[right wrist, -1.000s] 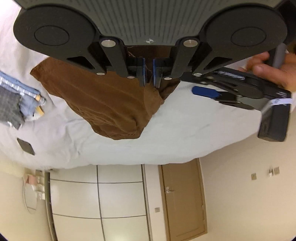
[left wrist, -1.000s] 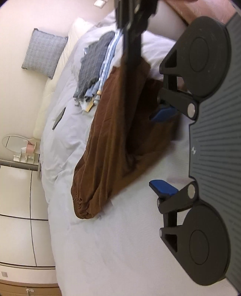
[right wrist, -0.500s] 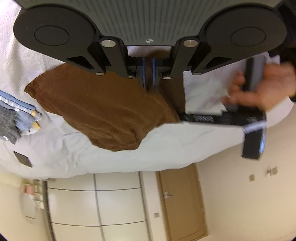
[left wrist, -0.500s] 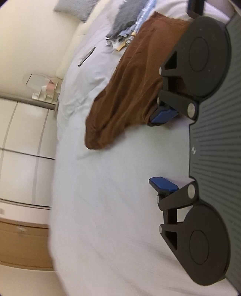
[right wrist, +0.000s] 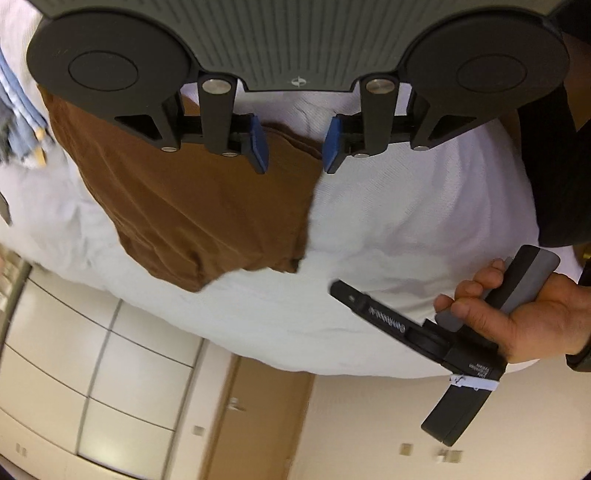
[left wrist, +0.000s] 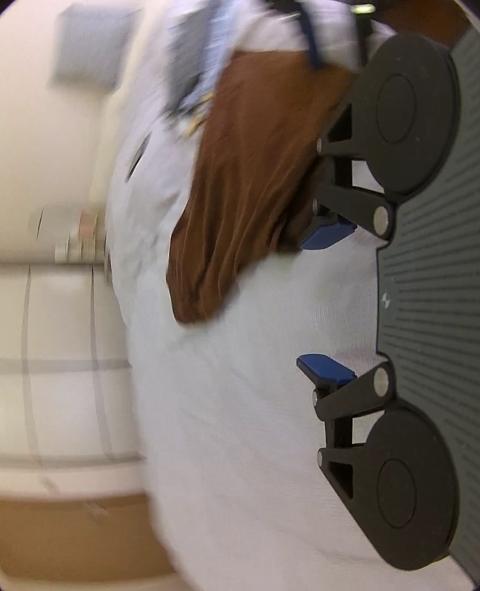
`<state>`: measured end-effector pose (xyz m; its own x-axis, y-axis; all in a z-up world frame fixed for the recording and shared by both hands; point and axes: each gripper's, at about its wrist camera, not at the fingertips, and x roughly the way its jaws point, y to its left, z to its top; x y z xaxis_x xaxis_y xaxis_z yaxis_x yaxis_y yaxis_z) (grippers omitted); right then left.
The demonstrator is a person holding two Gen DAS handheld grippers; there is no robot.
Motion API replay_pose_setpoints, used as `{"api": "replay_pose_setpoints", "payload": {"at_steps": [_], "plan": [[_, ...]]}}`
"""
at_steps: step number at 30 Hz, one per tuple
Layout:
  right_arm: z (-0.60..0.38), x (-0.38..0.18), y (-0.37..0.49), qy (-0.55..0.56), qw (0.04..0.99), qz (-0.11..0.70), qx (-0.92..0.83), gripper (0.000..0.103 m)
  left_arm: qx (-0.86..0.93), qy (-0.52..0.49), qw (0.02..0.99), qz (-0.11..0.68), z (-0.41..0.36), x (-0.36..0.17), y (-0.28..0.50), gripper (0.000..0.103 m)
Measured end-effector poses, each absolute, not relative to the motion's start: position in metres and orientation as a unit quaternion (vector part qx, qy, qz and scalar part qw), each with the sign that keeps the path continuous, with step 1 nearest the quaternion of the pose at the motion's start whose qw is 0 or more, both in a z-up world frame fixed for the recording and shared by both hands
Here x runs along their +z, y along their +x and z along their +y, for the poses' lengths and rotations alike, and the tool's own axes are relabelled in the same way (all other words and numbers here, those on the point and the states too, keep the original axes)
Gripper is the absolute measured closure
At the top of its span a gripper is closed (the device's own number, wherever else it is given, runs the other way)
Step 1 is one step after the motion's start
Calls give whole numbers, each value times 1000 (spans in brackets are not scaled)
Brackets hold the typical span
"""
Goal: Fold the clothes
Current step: 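Grasp the brown garment end with the right gripper while the left gripper grasps beside it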
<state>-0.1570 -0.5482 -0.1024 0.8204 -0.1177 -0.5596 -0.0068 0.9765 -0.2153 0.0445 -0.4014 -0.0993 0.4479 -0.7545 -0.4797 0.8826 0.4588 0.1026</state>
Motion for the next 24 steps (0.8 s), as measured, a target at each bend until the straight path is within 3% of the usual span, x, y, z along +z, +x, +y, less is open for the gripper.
{"api": "replay_pose_setpoints", "payload": {"at_steps": [6, 8, 9, 13, 17, 24], "plan": [[-541, -108, -142, -137, 943, 303, -13, 70, -543, 289, 784, 79, -405, -110, -6, 41], [-544, -110, -140, -134, 941, 310, -17, 101, -557, 321, 764, 45, -406, -114, -21, 41], [-546, -110, -141, -130, 942, 310, -21, 103, -563, 338, 754, 27, -409, -118, -27, 40], [-551, -105, -149, -109, 944, 311, -20, 103, -582, 419, 693, -73, -422, -137, -57, 34], [-557, -101, -161, -79, 948, 307, -26, 103, -580, 498, 622, -171, -438, -164, -80, 34], [-574, -99, -187, -55, 947, 308, -75, 91, -578, 548, 556, -238, -445, -175, -81, 36]]}}
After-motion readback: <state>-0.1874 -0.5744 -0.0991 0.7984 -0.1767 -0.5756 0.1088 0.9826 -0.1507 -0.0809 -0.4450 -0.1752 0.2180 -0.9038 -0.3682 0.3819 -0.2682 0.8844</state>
